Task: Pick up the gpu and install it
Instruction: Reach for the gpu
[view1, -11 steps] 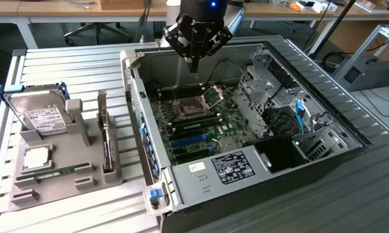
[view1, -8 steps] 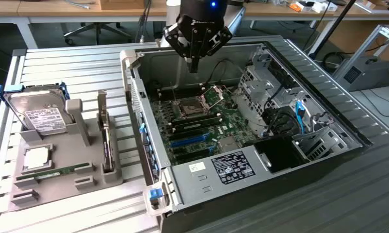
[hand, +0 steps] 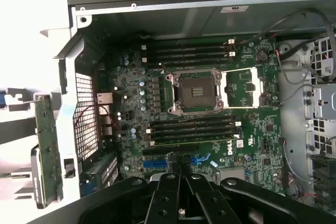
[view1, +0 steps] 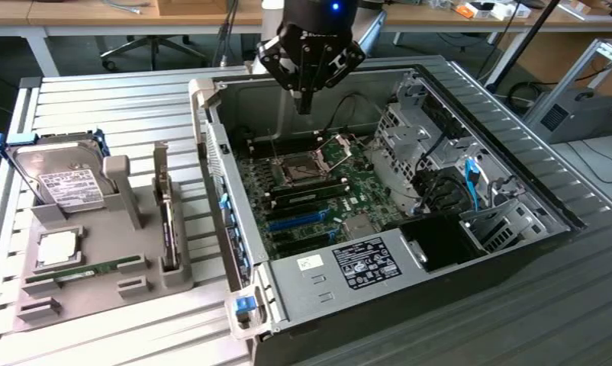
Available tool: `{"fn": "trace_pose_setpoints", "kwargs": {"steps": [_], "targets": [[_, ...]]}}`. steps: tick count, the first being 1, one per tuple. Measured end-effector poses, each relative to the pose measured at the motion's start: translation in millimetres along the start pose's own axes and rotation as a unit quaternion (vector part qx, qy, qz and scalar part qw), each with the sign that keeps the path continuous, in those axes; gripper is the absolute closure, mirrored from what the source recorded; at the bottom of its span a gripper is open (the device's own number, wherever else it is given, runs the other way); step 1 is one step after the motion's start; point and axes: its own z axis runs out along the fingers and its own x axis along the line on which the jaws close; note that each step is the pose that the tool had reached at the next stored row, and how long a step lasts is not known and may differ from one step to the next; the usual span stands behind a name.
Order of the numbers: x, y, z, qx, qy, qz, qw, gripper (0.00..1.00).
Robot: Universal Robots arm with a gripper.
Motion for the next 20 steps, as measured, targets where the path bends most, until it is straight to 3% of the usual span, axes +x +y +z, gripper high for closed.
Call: {"fn": "trace_pose_setpoints", "kwargs": {"steps": [20], "targets": [[10.2,-0.8,-0.3,0.0001,0.0,0.0,1.0,0.89]]}}
